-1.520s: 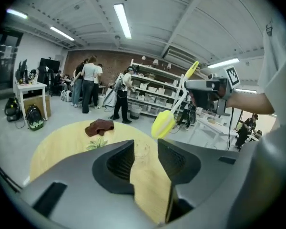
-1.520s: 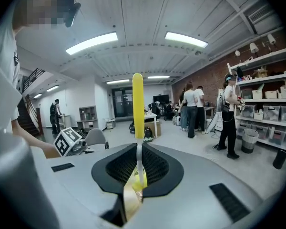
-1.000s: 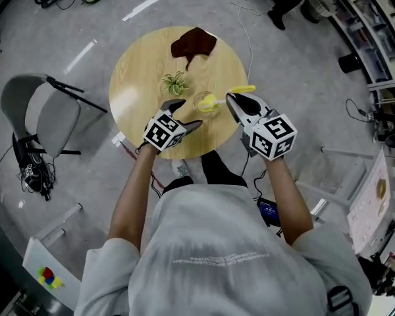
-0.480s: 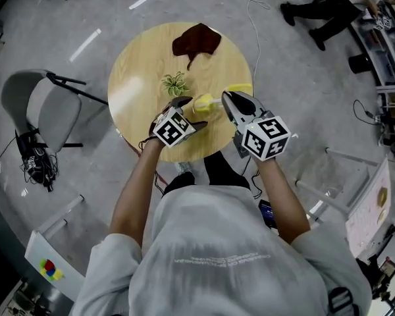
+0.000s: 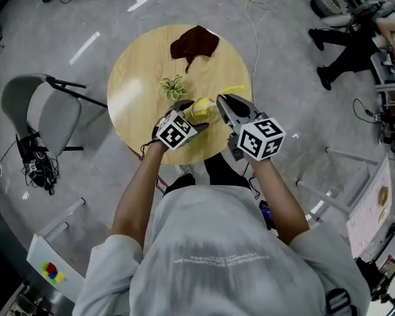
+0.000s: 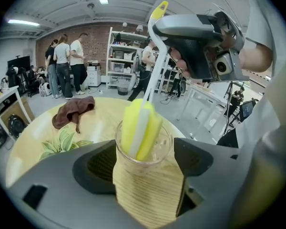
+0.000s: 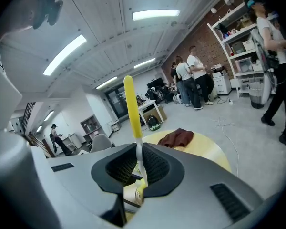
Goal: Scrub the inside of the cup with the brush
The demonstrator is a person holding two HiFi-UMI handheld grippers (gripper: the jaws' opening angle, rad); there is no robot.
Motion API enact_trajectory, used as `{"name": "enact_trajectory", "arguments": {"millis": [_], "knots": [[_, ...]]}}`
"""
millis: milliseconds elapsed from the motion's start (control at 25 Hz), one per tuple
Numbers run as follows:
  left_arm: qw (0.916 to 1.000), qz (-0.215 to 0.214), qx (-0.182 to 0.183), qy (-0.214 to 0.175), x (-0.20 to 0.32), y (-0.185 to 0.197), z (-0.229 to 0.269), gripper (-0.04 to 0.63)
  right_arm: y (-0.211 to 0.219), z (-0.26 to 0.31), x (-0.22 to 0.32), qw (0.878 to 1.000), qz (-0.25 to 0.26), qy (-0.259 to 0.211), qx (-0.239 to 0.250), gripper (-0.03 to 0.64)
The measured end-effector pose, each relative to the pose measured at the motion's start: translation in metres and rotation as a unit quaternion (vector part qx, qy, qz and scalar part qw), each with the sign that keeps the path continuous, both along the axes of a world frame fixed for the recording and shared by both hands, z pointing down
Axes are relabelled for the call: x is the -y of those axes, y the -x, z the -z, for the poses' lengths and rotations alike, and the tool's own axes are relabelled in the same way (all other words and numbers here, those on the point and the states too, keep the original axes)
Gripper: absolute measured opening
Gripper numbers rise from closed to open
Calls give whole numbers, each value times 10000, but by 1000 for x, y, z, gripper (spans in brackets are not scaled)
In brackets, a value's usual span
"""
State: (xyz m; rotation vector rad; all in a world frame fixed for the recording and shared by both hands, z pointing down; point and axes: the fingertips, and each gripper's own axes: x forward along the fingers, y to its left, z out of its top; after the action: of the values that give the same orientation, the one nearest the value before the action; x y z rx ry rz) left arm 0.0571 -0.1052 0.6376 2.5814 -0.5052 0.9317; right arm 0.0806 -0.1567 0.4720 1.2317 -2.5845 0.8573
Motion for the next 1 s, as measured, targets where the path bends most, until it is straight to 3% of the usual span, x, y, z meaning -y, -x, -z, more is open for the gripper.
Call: {"name": "enact_trajectory", "arguments": {"millis": [480,760,1000], "knots": [[10000,50,17,43,1,-1,1,391,20,-39,-9,9973,476,309,-458,63],[10000,30,-10,93,3,-1,0,390,34,-34,-16,9962,700,237,-462,71],[10000,35,-29,88,4,0,0,390,20,-15,-22,9957,674,343,-530,67]]}}
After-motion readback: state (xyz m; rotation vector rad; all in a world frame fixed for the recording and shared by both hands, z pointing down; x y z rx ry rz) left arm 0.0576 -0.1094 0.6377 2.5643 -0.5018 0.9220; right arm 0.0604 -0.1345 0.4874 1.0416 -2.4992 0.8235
